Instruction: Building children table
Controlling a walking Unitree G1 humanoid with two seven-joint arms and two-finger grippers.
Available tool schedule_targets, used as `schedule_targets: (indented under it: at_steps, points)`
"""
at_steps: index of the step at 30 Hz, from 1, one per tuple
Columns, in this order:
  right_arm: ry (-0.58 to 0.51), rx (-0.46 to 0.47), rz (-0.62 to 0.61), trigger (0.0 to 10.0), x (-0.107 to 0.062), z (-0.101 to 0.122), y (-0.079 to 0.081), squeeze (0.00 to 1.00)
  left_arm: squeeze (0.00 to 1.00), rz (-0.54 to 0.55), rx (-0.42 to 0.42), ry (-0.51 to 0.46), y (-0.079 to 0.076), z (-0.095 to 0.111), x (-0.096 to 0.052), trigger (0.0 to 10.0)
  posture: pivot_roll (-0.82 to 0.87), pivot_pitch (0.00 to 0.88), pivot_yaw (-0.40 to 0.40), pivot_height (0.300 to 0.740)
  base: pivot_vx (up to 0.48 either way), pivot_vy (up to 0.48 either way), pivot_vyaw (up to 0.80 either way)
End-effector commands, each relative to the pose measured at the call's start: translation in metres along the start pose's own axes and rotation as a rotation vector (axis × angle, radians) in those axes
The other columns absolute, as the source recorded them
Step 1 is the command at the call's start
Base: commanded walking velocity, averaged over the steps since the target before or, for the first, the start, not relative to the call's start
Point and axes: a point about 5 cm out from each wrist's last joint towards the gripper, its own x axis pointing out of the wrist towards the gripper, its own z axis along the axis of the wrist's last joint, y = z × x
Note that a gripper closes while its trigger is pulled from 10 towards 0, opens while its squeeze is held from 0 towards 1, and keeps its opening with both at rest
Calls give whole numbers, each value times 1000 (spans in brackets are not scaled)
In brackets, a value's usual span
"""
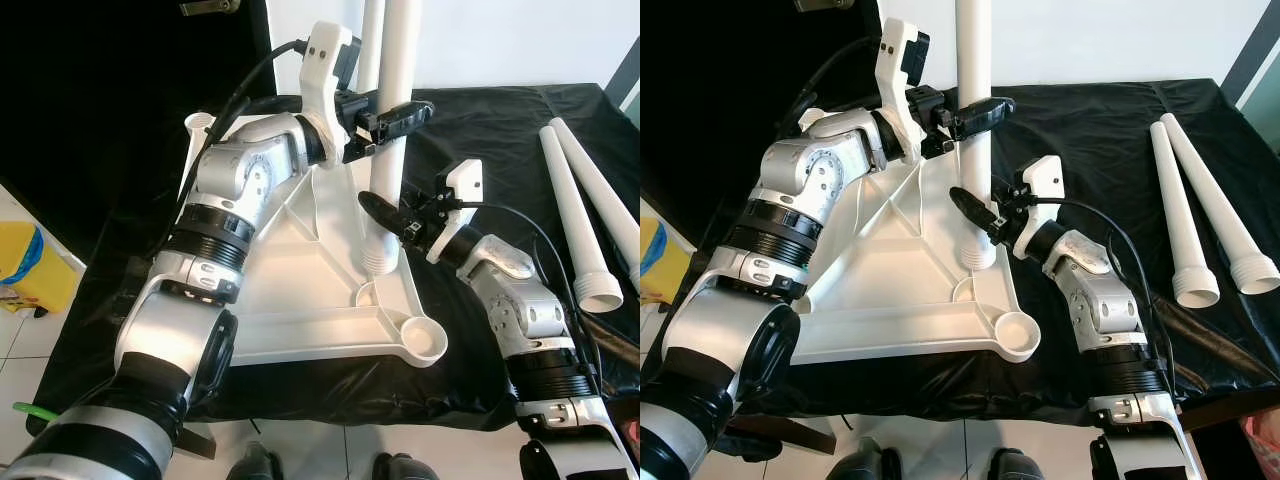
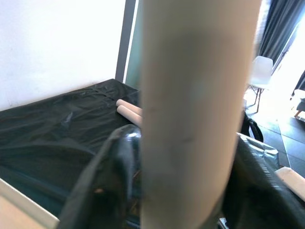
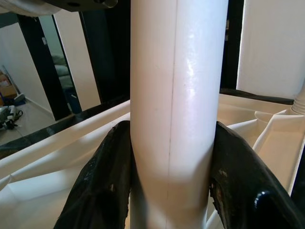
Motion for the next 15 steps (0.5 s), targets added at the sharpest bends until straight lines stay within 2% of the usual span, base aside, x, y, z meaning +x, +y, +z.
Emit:
schedule_targets:
  at_steps: [1,14,15]
  points:
    - [-6,-7,25,10000,2,1,3,0,0,1,31,-15,-1,11,1,0,-45,95,41,740,0,0,0]
    - [-8,-2,-13,10000,3,2,0,0,0,-19,58,-5,-6,14,3,0,-42,92,40,740,0,0,0]
    - [-7,1,-19,10000,3,2,-1,0,0,-19,60,-1,-7,15,4,10000,-42,91,40,740,0,0,0]
